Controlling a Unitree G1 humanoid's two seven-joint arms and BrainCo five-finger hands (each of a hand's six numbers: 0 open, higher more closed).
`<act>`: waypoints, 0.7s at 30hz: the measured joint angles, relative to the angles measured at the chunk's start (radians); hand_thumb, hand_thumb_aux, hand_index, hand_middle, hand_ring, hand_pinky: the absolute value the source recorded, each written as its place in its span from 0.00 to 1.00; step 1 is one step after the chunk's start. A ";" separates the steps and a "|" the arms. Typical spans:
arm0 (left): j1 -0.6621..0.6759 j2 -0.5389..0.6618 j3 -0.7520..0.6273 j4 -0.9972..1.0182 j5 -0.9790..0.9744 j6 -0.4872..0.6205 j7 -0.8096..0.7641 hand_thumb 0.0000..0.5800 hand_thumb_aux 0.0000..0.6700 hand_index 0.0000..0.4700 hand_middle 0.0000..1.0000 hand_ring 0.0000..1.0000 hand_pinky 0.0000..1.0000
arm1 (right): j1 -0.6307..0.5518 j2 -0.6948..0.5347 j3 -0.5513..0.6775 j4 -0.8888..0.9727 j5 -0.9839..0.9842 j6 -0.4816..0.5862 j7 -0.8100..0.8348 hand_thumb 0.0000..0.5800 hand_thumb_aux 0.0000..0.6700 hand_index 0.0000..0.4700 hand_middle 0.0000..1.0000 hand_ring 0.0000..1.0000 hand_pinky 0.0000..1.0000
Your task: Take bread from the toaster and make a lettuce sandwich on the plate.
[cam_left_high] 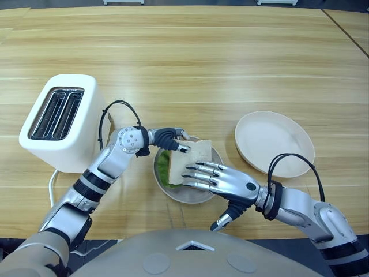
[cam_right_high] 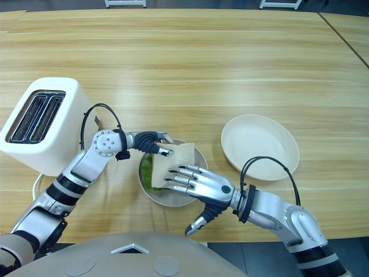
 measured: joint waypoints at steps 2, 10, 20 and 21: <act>-0.008 0.002 -0.010 0.019 0.030 -0.019 0.016 1.00 1.00 1.00 1.00 1.00 1.00 | -0.013 0.012 0.021 0.007 0.016 0.029 0.030 0.00 0.00 0.00 0.00 0.00 0.00; -0.088 0.051 -0.120 0.067 0.482 -0.226 0.370 0.00 0.00 0.00 0.00 0.00 0.00 | -0.047 0.071 0.093 -0.032 0.159 0.238 0.203 0.00 0.00 0.00 0.00 0.00 0.00; -0.077 -0.013 0.086 -0.203 0.734 -0.093 0.838 0.00 0.00 0.00 0.00 0.00 0.00 | -0.121 0.212 0.108 -0.031 0.213 0.413 0.205 0.21 0.11 0.11 0.00 0.00 0.00; -0.048 -0.028 0.111 -0.242 0.675 -0.090 0.812 0.97 0.83 0.83 0.00 0.00 0.00 | -0.125 0.224 0.101 -0.031 0.225 0.415 0.195 1.00 1.00 1.00 0.07 0.07 0.07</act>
